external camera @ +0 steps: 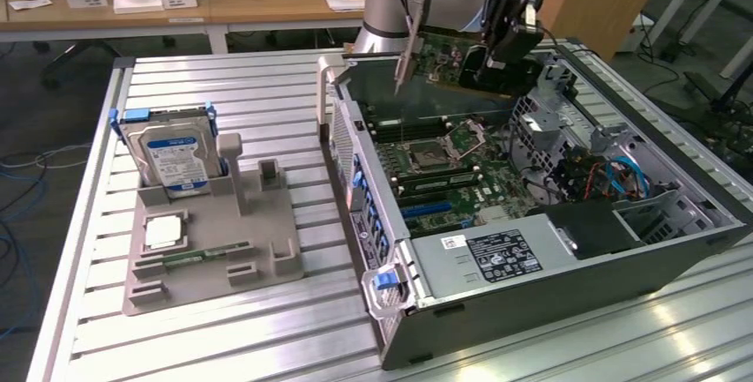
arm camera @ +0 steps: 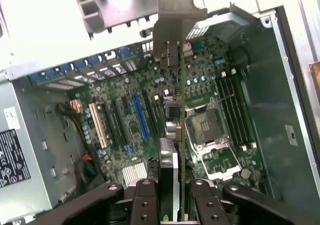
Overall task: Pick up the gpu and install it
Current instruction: 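Insert the gpu into the slot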
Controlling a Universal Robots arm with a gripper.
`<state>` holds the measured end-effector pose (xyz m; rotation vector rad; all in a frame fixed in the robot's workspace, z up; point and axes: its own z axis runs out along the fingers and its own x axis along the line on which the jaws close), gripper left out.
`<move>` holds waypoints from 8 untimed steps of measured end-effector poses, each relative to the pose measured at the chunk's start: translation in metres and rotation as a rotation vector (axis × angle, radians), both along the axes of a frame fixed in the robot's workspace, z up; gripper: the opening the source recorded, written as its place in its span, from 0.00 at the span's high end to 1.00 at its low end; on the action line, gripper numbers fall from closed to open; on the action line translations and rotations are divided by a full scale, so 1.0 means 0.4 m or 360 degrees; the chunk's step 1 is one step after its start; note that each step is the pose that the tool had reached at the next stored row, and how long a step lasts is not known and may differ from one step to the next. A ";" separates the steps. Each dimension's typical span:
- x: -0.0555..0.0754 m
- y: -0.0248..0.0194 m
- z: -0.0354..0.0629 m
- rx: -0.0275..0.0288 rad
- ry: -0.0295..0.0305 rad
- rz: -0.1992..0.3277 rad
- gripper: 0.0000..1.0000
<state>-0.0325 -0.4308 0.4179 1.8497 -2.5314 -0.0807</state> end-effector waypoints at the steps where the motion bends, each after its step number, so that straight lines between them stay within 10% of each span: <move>1: 0.000 0.000 0.000 -0.00006 -0.00165 0.0008 0.72; 5: -0.002 0.000 -0.002 -0.00037 -0.00822 0.0031 0.72; 8: -0.002 -0.001 -0.002 -0.00031 -0.00920 0.0032 0.72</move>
